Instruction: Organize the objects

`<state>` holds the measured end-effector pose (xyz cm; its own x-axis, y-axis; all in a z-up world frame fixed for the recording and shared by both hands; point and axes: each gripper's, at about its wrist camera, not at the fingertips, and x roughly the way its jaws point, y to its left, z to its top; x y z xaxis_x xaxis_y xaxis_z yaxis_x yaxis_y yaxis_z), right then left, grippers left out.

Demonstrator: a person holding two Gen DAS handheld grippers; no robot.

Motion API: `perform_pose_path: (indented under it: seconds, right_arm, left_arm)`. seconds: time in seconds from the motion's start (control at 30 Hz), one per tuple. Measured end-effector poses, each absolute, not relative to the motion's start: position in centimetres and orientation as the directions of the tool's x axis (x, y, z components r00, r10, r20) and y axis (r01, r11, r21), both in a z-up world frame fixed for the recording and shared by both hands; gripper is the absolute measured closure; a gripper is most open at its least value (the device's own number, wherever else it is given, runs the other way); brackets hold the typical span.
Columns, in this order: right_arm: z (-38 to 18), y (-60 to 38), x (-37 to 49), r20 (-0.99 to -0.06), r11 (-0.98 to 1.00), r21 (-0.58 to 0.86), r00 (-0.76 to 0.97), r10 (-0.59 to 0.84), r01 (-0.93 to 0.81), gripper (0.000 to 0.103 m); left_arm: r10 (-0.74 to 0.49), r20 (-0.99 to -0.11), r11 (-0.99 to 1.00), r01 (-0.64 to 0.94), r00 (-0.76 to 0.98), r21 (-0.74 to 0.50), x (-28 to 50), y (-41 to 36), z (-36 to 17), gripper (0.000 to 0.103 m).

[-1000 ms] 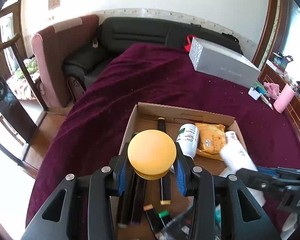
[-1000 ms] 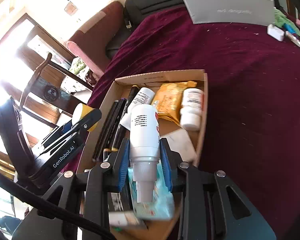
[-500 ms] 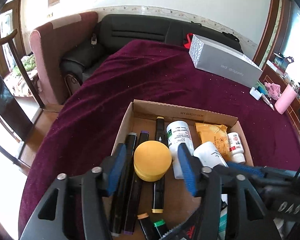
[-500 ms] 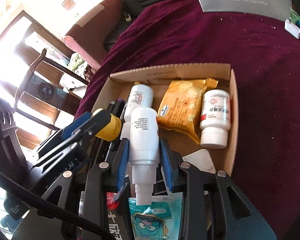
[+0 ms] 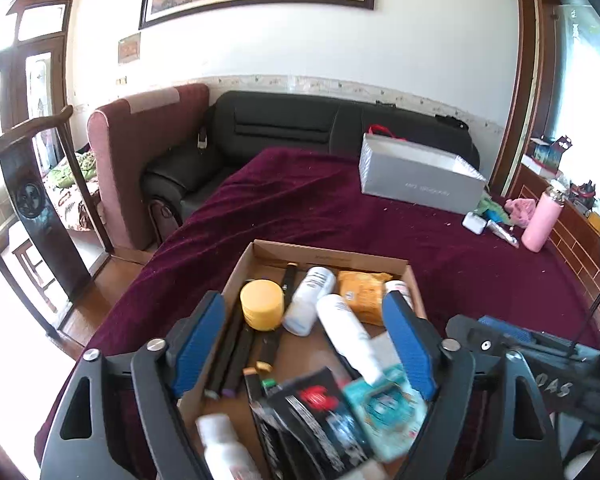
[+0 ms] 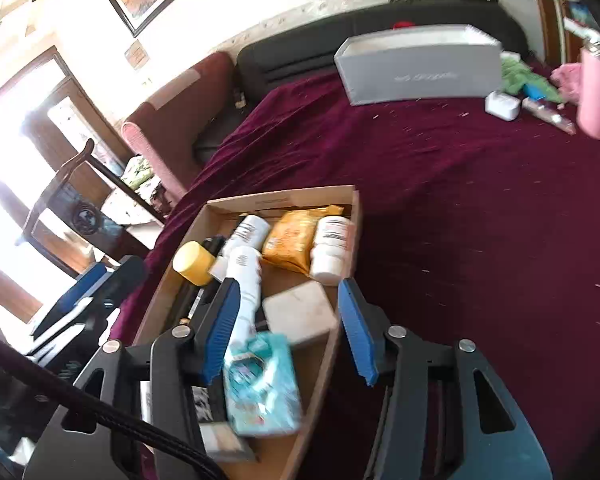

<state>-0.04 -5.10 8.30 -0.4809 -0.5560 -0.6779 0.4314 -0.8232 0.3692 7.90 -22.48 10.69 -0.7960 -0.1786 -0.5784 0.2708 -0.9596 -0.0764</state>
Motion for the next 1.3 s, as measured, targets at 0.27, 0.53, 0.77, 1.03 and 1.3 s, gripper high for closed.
perform_pose_path:
  seconds: [0.27,0.53,0.77,1.03,1.3]
  right_arm:
    - [8.0,-1.6,2.7,-0.655,-0.856,0.349,-0.553,-0.514,0.381,0.048]
    - [7.7,-0.3,5.4,-0.638,-0.877,0.294,-0.605,-0.477,0.381,0.045]
    - [6.5,-1.0,7.2,-0.655,-0.864,0.283,-0.574,-0.491,0.417,0.045]
    - [6.3,-1.4,7.8,-0.655,-0.864,0.268,-0.577,-0.488,0.426,0.045]
    - [6.4,-2.3,8.3,-0.656,-0.868,0.236,-0.587,-0.474,0.437,0.045]
  left_arm:
    - [-0.291,-0.477,-0.948,0.316,-0.83,0.029,11.2,-18.0,12.6,0.016]
    - [-0.297,-0.514,-0.944,0.33,-0.805,0.029,12.8,-15.1,12.3,0.001]
    - [-0.307,-0.545,-0.94,0.337,-0.78,0.046,13.7,-13.3,11.5,0.002]
    - [-0.391,-0.503,-0.908,0.413,-0.771,0.073,14.9,-14.0,11.9,0.001]
    - [-0.402,-0.532,-0.892,0.451,-0.746,0.041,15.2,-15.9,11.0,0.001]
